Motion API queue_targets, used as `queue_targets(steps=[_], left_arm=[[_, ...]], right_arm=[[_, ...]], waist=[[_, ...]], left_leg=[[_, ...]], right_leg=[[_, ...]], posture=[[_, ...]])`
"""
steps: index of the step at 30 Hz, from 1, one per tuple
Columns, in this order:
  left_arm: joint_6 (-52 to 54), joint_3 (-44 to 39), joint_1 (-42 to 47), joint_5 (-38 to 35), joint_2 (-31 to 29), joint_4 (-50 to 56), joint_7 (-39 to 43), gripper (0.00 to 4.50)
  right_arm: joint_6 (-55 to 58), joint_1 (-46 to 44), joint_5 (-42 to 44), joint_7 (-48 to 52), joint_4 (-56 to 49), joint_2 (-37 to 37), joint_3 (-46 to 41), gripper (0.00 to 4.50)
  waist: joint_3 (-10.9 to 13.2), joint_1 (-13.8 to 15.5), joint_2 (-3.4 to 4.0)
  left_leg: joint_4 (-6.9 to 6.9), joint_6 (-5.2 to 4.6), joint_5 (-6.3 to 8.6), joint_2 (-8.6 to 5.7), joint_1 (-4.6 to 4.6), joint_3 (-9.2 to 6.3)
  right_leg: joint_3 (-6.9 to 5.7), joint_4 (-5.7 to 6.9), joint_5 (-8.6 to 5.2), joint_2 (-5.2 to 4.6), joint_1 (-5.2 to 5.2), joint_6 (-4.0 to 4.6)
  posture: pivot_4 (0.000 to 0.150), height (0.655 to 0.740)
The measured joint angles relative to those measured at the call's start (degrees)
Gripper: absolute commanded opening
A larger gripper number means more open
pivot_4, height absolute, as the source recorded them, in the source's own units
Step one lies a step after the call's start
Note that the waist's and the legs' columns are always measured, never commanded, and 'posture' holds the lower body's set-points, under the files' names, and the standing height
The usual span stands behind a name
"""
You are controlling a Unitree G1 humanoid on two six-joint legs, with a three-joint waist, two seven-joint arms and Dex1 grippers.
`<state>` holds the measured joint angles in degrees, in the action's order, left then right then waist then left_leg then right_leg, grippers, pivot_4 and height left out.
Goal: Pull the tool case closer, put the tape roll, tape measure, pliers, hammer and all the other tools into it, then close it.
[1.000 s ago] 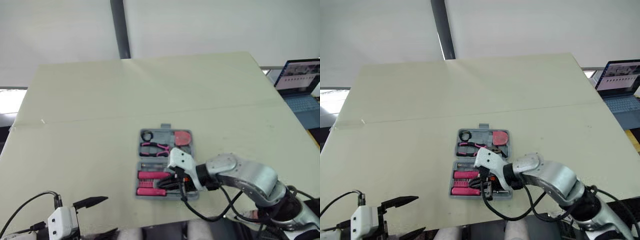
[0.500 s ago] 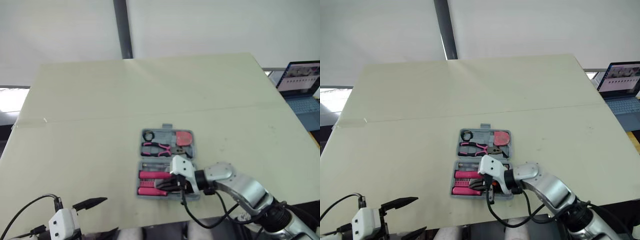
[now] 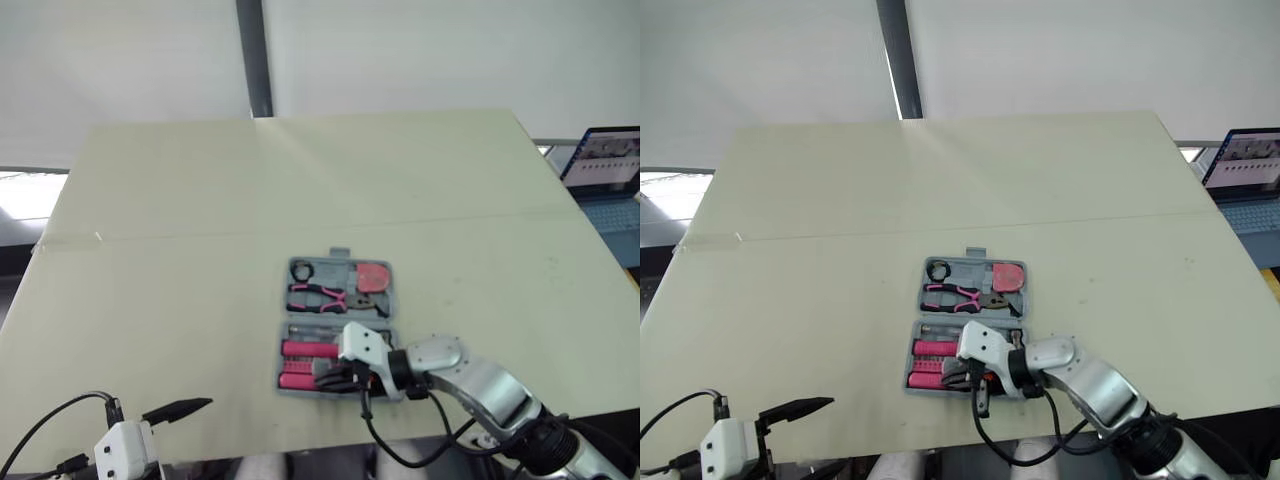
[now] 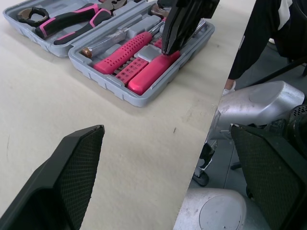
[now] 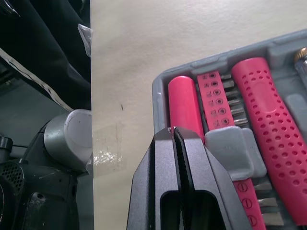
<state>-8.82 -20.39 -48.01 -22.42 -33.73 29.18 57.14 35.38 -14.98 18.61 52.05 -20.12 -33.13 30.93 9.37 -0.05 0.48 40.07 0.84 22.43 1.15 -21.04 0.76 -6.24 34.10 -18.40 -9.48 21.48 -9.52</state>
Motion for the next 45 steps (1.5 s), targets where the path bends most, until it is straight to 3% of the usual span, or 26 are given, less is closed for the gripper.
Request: queue_targets(steps=[45], left_arm=[[1.28, -1.01, -0.29, -0.07, -0.01, 2.03, -0.05, 4.5]], right_arm=[[-2.83, 3.17, -3.55, 0.02, 1.32, 0.41, -1.39, 0.11]], waist=[[-0.22, 0.01, -0.13]], left_leg=[[-0.03, 0.0, 0.0, 0.0, 0.18, 0.0]], right_leg=[[0.0, 0.01, 0.0, 0.0, -0.15, 0.01]], posture=[[0.15, 0.7373]])
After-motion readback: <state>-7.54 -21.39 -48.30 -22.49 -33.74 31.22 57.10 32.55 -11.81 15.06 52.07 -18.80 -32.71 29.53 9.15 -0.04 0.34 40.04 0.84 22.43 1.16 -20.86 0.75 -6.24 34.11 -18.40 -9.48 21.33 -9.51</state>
